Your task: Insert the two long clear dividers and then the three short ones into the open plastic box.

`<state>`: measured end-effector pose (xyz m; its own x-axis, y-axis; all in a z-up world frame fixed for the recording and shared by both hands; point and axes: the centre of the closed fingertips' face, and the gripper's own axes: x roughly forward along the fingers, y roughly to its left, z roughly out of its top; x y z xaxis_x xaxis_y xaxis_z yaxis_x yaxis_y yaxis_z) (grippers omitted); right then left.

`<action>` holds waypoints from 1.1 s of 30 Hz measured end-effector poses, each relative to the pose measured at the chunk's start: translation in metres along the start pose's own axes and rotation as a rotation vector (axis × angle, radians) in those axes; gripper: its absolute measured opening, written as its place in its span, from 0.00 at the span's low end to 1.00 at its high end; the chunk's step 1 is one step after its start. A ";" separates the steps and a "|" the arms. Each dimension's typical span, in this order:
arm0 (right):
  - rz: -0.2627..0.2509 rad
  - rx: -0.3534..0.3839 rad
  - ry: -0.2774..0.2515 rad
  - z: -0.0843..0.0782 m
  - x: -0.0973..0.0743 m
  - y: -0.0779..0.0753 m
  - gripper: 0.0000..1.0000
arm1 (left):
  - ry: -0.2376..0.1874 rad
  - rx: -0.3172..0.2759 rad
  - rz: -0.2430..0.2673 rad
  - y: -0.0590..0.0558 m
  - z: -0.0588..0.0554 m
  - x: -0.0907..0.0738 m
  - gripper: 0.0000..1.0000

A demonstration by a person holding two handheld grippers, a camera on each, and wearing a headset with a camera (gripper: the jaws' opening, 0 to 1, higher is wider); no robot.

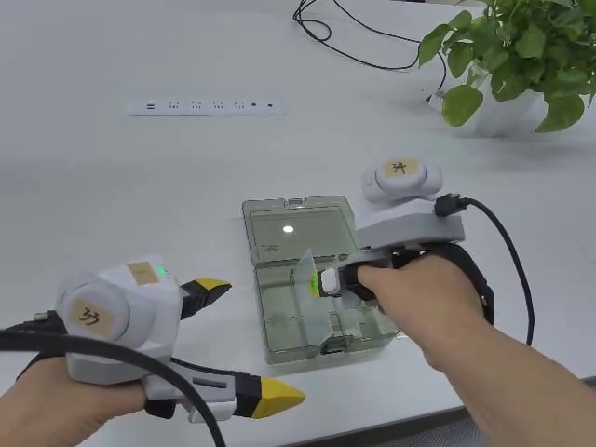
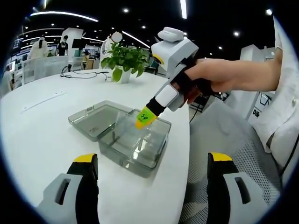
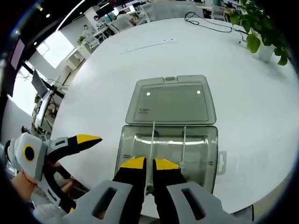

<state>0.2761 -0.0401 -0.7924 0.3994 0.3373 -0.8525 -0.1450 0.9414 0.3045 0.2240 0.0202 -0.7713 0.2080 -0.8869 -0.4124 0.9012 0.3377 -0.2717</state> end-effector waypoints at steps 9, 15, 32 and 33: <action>0.002 -0.048 0.016 0.000 0.003 0.005 0.06 | -0.001 -0.001 0.001 0.000 0.000 -0.001 1.00; 0.018 -0.073 0.040 -0.001 0.008 0.008 0.07 | 0.003 0.007 -0.001 0.001 -0.001 -0.001 1.00; 0.069 -0.082 0.079 -0.007 0.021 0.007 0.09 | 0.010 0.011 0.001 0.004 -0.002 -0.001 1.00; 0.072 -0.084 0.079 -0.007 0.021 0.007 0.09 | 0.011 0.012 0.001 0.004 -0.002 -0.001 1.00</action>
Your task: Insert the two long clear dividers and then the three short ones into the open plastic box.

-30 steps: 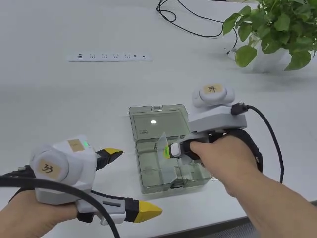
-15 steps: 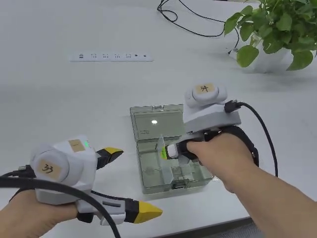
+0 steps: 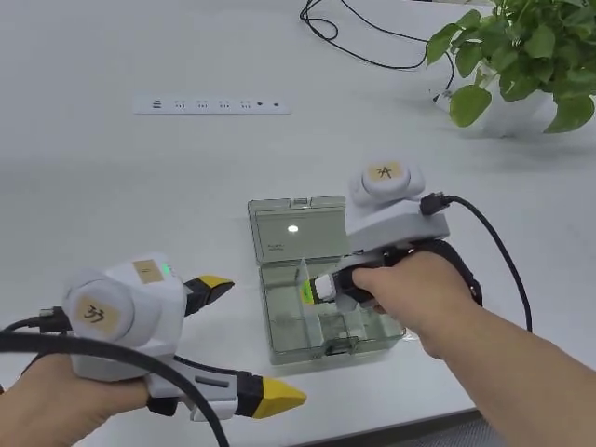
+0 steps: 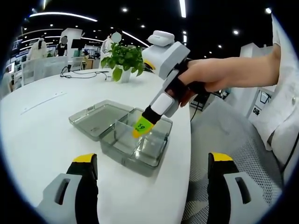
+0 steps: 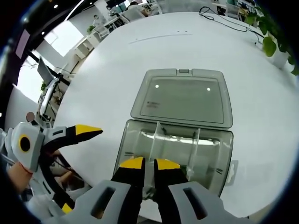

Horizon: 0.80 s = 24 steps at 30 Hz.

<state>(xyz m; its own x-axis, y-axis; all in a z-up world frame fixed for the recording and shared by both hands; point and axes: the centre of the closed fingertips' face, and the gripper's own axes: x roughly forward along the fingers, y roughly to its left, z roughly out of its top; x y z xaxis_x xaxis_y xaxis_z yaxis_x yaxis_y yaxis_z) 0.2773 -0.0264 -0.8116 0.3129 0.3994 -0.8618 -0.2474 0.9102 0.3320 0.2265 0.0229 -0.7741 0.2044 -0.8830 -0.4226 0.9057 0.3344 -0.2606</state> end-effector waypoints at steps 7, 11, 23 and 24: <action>0.015 0.007 0.002 -0.003 0.004 -0.002 0.09 | 0.004 0.003 0.003 0.001 0.000 -0.001 1.00; 0.023 0.007 0.003 -0.004 0.007 -0.003 0.10 | 0.004 0.004 0.007 0.002 0.001 -0.001 1.00; 0.080 0.017 -0.018 -0.003 0.002 -0.002 0.15 | 0.006 0.003 0.044 0.005 0.006 -0.008 1.00; 0.084 0.018 -0.023 -0.002 0.001 -0.002 0.16 | 0.006 0.004 0.047 0.004 0.006 -0.009 1.00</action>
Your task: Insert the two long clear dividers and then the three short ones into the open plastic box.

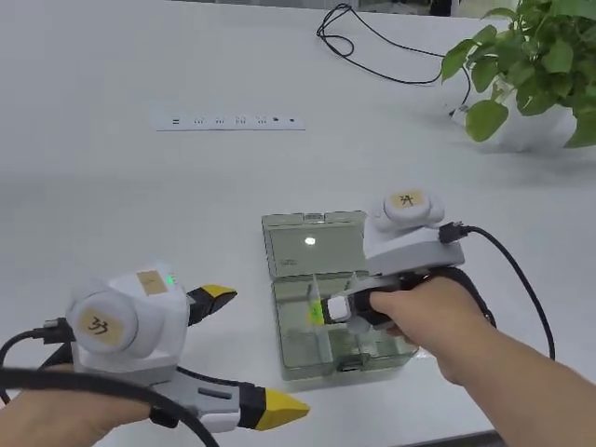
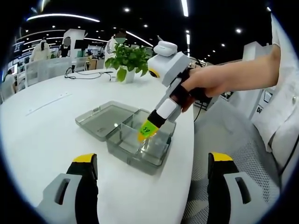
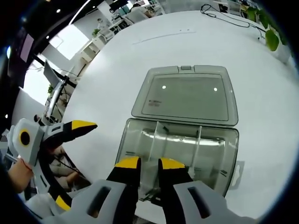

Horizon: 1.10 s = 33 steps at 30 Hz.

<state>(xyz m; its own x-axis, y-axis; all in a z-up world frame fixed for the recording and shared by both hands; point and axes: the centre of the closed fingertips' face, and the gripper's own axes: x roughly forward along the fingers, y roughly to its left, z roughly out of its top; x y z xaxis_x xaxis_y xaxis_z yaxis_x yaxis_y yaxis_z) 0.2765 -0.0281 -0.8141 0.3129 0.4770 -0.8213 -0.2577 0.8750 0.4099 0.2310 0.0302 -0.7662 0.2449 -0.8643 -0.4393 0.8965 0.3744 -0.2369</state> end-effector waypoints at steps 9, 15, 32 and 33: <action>0.060 -0.017 -0.028 0.008 -0.010 0.007 0.20 | -0.002 0.000 0.038 -0.003 0.007 -0.005 1.00; 0.128 -0.047 -0.055 0.016 -0.024 0.012 0.24 | 0.002 0.000 0.072 -0.002 0.010 -0.010 1.00; 0.240 -0.261 -0.134 0.030 -0.082 -0.007 0.41 | -0.016 0.001 0.137 -0.010 0.019 -0.021 1.00; 0.241 -0.302 -0.131 0.029 -0.085 -0.010 0.43 | -0.018 0.000 0.140 -0.011 0.019 -0.021 1.00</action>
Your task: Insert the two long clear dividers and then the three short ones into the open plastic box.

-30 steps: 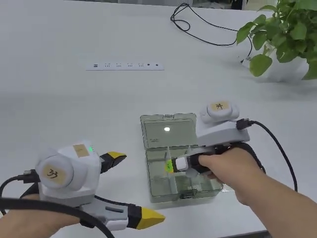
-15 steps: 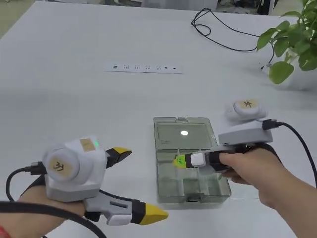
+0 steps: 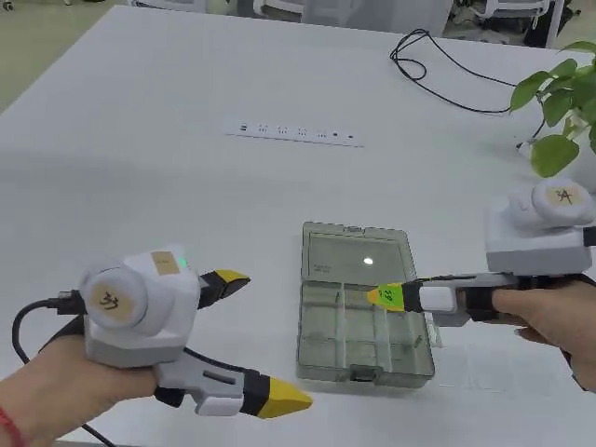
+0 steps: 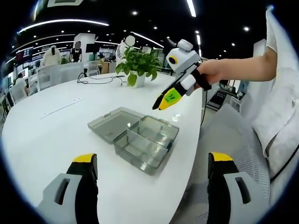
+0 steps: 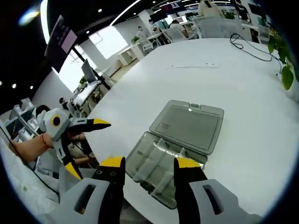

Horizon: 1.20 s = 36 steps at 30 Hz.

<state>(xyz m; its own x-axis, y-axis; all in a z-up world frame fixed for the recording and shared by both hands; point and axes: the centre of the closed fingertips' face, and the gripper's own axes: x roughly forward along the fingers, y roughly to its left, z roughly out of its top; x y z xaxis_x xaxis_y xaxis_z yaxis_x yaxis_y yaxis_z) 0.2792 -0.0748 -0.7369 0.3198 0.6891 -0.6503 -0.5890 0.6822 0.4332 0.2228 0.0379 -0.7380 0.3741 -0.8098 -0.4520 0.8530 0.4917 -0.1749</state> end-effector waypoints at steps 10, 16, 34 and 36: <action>0.059 -0.292 0.082 -0.021 -0.027 -0.001 0.52 | -0.011 -0.009 0.027 -0.002 0.002 -0.001 1.00; 0.079 -0.513 0.195 -0.046 -0.034 -0.012 0.61 | -0.016 -0.012 0.048 0.002 0.002 -0.005 1.00; 0.067 -0.897 0.506 -0.107 -0.013 -0.091 0.46 | -0.021 -0.036 0.061 0.003 -0.003 -0.006 1.00; 0.072 -0.909 0.524 -0.109 -0.010 -0.093 0.46 | -0.021 -0.039 0.059 0.003 -0.004 -0.006 1.00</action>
<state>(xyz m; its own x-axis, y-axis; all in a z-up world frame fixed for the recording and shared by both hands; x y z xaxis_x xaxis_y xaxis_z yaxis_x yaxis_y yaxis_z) 0.2501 -0.1720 -0.8391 0.0287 0.3803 -0.9244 -0.9985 0.0540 -0.0088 0.2218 0.0461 -0.7394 0.4315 -0.7852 -0.4442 0.8144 0.5509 -0.1826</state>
